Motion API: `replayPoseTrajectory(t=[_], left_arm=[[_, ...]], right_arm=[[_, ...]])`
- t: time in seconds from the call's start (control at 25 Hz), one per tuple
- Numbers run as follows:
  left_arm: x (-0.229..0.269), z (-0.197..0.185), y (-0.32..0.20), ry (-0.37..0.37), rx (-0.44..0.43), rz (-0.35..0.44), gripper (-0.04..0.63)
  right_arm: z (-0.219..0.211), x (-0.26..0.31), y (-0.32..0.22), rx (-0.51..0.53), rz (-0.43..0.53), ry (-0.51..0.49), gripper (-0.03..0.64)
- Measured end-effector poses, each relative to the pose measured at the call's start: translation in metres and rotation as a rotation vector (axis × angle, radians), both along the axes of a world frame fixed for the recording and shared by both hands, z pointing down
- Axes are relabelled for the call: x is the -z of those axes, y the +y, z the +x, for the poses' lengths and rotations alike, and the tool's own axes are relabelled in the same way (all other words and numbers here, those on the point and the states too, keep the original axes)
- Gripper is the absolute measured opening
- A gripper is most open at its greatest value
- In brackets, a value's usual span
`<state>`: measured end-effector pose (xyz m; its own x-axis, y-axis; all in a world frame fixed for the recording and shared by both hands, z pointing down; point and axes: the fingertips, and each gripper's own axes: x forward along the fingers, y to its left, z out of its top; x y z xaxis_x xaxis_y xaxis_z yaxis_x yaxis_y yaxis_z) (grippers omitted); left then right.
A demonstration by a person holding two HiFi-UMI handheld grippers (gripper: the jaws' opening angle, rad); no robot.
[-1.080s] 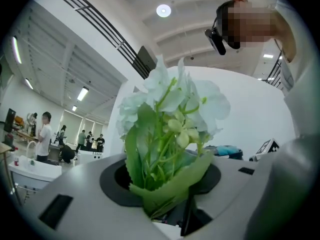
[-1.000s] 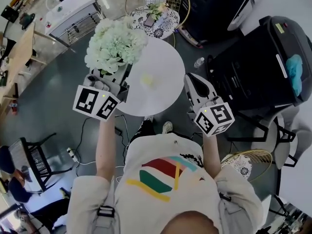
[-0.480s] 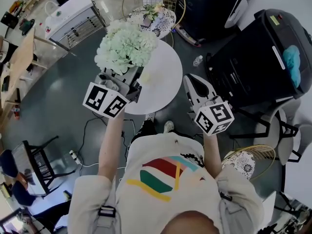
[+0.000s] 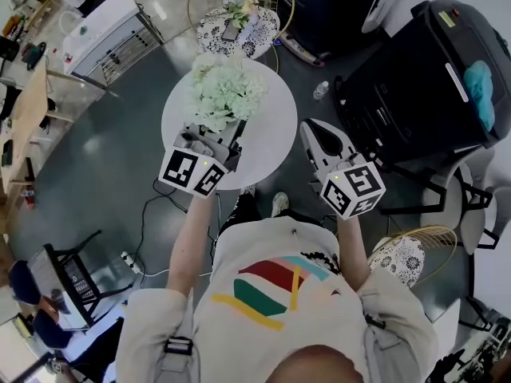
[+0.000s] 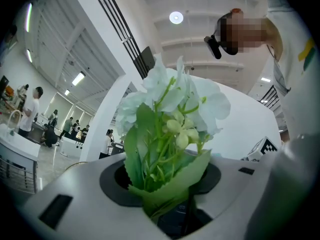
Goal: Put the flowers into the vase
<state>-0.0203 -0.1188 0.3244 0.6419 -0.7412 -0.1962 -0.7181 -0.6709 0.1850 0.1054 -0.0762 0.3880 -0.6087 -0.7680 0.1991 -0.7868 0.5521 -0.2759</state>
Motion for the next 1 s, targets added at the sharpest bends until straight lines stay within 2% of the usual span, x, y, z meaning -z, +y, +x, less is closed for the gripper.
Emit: replayPoseTrajectory(t=[0.28,0.4,0.56,1.0], left_arm=[[-0.042,0.0,-0.014,-0.021,-0.006,-0.045,0.207],[-0.056,0.0,-0.018,-0.056,-0.008,-0.05,0.207],[-0.072,-0.003,-0.02,-0.076,-0.041,-0.066,0.207],[-0.09,-0.004,-0.02,-0.119,-0.108,-0.066,0.21]], right_arm=[[-0.01,-0.02,-0.012,0.008,-0.055,0.049,0.012],[-0.016,-0.028,-0.015,0.013,-0.08,0.062,0.012],[-0.027,-0.04,-0.015,0.023,-0.111,0.081,0.012],[-0.05,-0.055,-0.024,0.046,-0.153,0.109,0.012]])
